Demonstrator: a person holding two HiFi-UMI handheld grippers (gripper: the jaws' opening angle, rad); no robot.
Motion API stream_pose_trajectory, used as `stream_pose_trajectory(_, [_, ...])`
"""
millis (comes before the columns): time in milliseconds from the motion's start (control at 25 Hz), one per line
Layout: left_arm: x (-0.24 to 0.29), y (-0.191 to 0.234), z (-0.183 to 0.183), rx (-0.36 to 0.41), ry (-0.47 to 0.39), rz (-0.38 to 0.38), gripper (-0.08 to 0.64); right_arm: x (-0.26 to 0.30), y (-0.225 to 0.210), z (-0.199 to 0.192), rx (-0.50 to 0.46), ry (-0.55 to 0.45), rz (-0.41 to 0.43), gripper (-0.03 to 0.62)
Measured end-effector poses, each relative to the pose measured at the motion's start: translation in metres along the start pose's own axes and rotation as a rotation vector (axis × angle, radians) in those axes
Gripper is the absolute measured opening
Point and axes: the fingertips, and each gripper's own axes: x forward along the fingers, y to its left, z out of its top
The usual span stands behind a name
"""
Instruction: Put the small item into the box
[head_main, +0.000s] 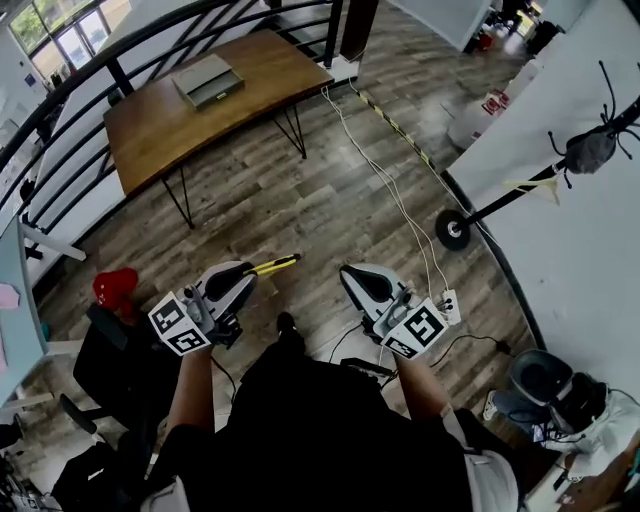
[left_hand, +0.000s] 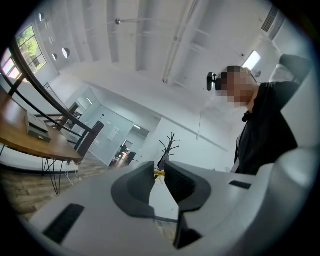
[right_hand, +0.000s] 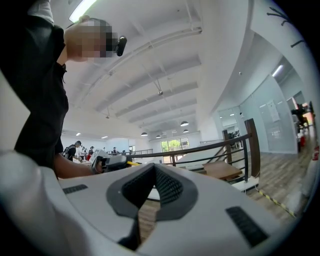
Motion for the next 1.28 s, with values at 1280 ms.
stream_pose_trajectory(1280, [0.056,0.268,0.109,0.022,-0.081,0.141,0.071,0.247,-0.195,0.022,-0.020,-0.020,0.152,0.011])
